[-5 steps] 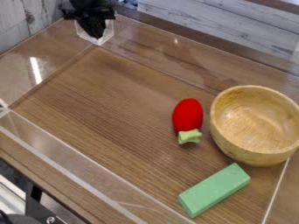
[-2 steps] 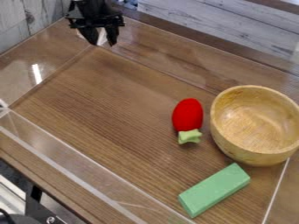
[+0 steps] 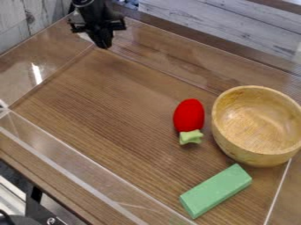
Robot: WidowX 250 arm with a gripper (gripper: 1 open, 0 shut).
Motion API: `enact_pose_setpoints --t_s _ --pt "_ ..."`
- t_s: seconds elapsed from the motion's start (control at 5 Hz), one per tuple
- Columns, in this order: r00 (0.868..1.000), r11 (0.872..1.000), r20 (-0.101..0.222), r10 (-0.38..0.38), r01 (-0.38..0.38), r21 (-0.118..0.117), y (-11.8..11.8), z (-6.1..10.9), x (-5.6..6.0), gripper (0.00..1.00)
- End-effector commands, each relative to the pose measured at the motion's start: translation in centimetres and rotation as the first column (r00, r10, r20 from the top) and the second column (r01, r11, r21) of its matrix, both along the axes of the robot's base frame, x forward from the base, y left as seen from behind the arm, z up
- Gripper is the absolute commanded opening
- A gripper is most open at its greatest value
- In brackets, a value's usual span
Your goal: Move the red object to the right side of the table
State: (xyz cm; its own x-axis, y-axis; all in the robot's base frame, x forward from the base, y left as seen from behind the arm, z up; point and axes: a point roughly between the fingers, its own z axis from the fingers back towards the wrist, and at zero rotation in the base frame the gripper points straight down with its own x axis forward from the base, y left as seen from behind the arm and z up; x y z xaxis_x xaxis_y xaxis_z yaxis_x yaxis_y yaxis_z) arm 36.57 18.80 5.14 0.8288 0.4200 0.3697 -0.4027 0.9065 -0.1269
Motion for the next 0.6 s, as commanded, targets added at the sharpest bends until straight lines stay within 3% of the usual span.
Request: enact_pose_setpoints --t_s 0.0,0.2,0.4 --pt "0.995 0.996 0.049 0.083 -0.084 0.017 -0.4 2.6 0.5 1.00" --pt "0.987 0.988 0.061 0.151 -0.151 0.007 -1.4 3.2 0.7 0.00" --pt "0.981 0.984 0.074 0.180 -0.180 -0.003 -0.3 3.6 0.7 1.00"
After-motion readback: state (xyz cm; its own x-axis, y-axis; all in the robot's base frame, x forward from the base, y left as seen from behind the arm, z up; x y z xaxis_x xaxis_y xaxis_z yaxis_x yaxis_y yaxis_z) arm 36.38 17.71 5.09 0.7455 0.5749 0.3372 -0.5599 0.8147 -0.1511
